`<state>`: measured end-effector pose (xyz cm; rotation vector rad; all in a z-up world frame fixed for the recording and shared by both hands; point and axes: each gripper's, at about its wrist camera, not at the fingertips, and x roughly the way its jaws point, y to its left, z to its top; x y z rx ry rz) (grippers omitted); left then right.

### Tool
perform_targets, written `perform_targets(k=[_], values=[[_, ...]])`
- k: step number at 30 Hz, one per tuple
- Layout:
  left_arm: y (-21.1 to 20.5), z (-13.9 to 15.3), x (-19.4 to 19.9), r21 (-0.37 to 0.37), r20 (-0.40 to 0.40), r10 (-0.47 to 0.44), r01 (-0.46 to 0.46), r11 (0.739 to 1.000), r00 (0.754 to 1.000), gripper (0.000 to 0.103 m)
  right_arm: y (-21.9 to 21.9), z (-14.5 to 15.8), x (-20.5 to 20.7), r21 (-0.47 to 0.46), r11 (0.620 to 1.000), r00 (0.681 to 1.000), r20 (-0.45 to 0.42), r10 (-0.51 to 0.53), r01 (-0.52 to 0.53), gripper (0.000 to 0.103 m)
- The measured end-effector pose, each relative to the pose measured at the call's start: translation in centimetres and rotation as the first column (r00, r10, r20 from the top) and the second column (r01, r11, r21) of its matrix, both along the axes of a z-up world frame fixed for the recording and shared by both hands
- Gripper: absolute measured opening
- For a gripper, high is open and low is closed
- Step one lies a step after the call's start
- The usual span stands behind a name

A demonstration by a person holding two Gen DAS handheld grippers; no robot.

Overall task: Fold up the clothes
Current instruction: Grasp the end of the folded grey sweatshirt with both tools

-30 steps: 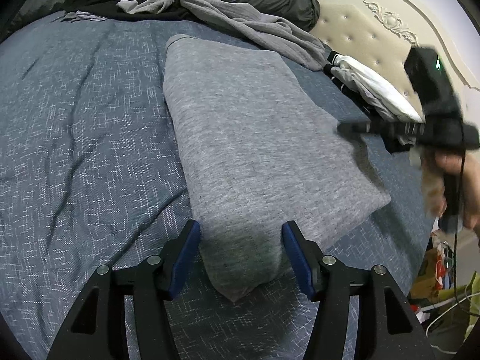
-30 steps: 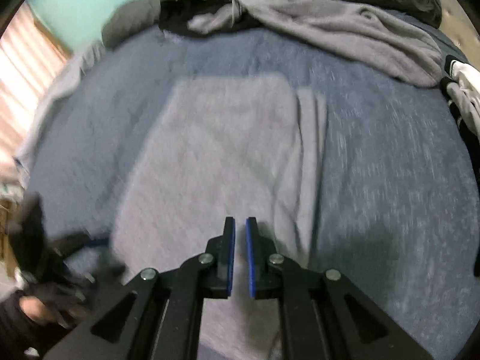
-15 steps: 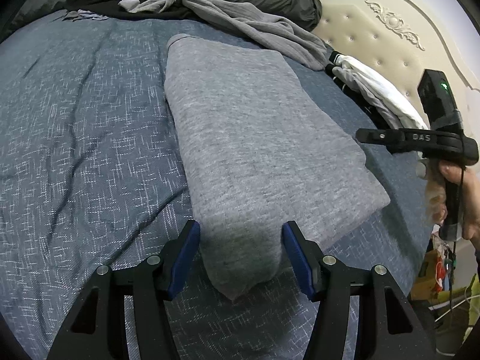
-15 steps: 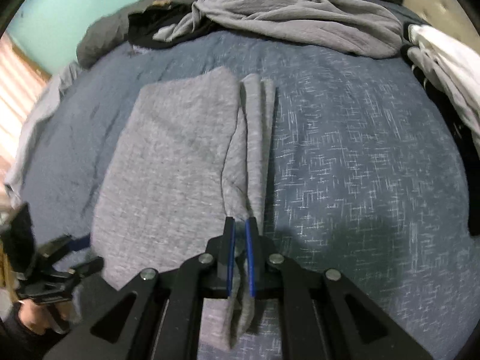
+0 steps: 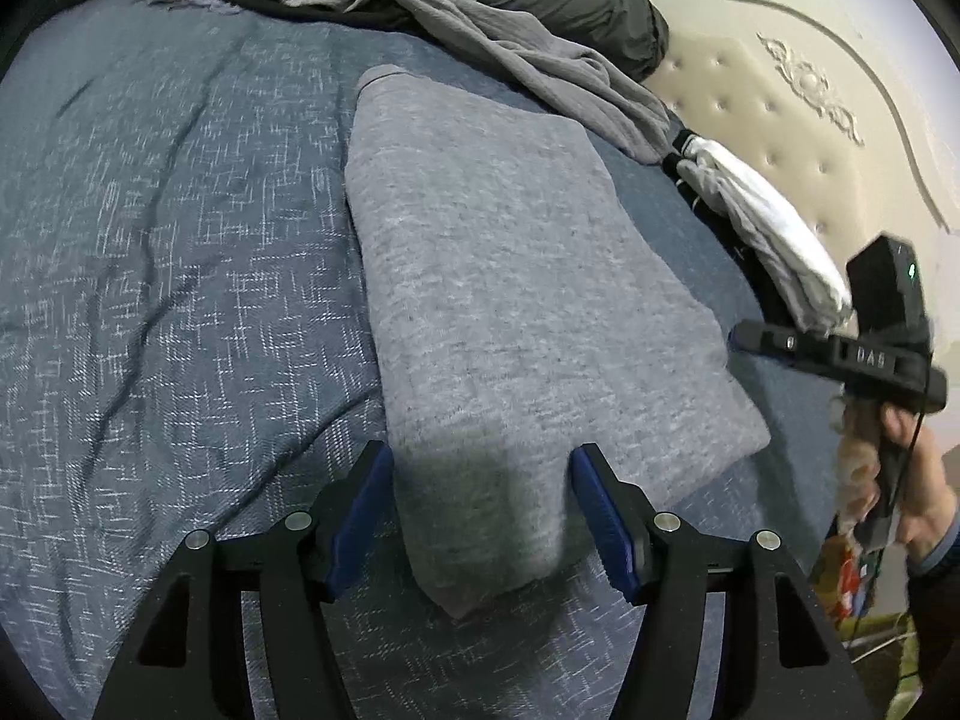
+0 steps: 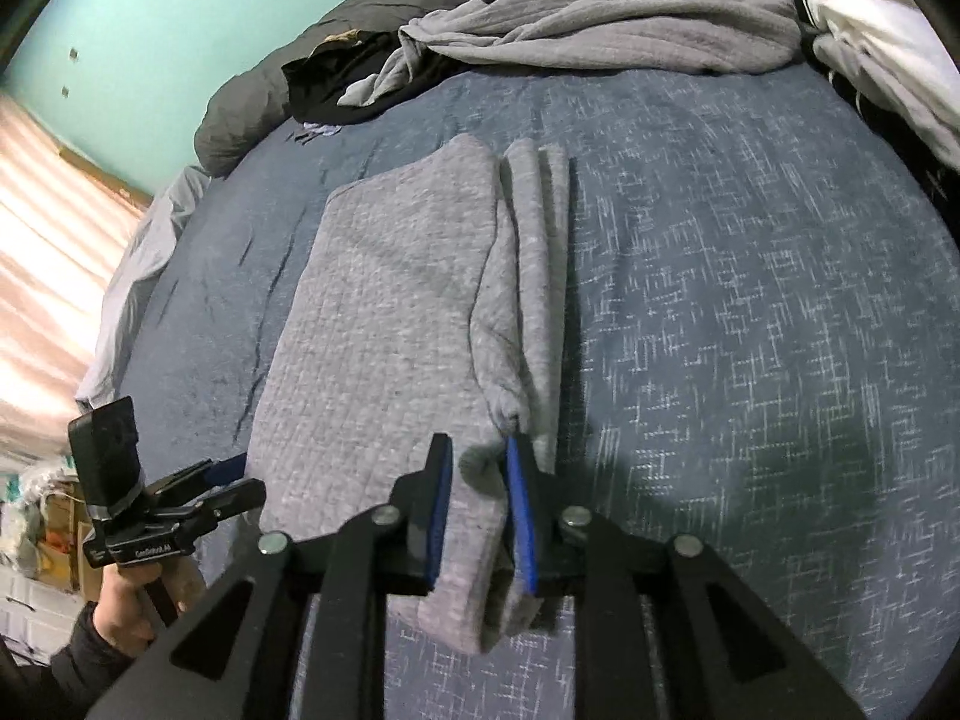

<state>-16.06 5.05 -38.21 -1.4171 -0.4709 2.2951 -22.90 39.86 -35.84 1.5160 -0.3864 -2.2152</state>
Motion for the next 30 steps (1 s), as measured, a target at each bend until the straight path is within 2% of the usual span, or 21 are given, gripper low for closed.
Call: perform_targets(k=[1,3,5,8,11,15,19,25,30], values=[[-0.2,0.0,-0.1,0.01,0.004,0.008,-0.009,1.0,1.0,0.067,0.0,-0.1,0.0,-0.006,1.0,1.0,0.009,0.002,-0.002,0.043],[-0.5,-0.1,-0.2,0.025,0.017,0.021,-0.021,0.999,1.0,0.069,0.1,-0.4,0.0,-0.017,1.0,1.0,0.026,0.005,-0.005,0.054],[-0.8,-0.2,-0.3,0.044,0.032,0.033,-0.035,0.998,0.999,0.07,0.1,-0.8,0.0,-0.027,1.0,0.999,0.049,0.007,-0.006,0.054],[-1.8,-0.3,-0.1,0.081,0.048,0.067,-0.071,0.994,0.997,0.07,0.2,-1.9,0.5,-0.025,1.0,0.996,0.088,-0.008,0.011,0.061],[-2.6,-0.2,0.3,0.106,0.048,0.102,-0.107,0.989,0.994,0.07,0.0,-2.9,0.9,-0.043,0.999,0.991,0.133,-0.004,0.01,0.061],[-2.4,-0.7,0.7,0.111,0.066,0.09,-0.097,0.989,0.994,0.071,-0.2,-3.7,1.9,-0.053,0.998,0.988,0.157,-0.009,0.017,0.062],[-2.4,-1.6,0.8,0.149,0.095,0.077,-0.09,0.985,0.992,0.071,0.5,-4.5,2.9,-0.091,0.994,0.982,0.18,-0.048,0.066,0.065],[-2.0,-2.7,0.6,0.207,0.133,0.05,-0.077,0.975,0.99,0.073,0.2,-4.7,3.4,-0.099,0.992,0.985,0.159,-0.067,0.083,0.065],[-1.9,-3.7,0.2,0.251,0.164,0.044,-0.084,0.964,0.985,0.075,-1.2,-4.7,2.9,-0.08,0.996,0.989,0.147,-0.026,0.039,0.065]])
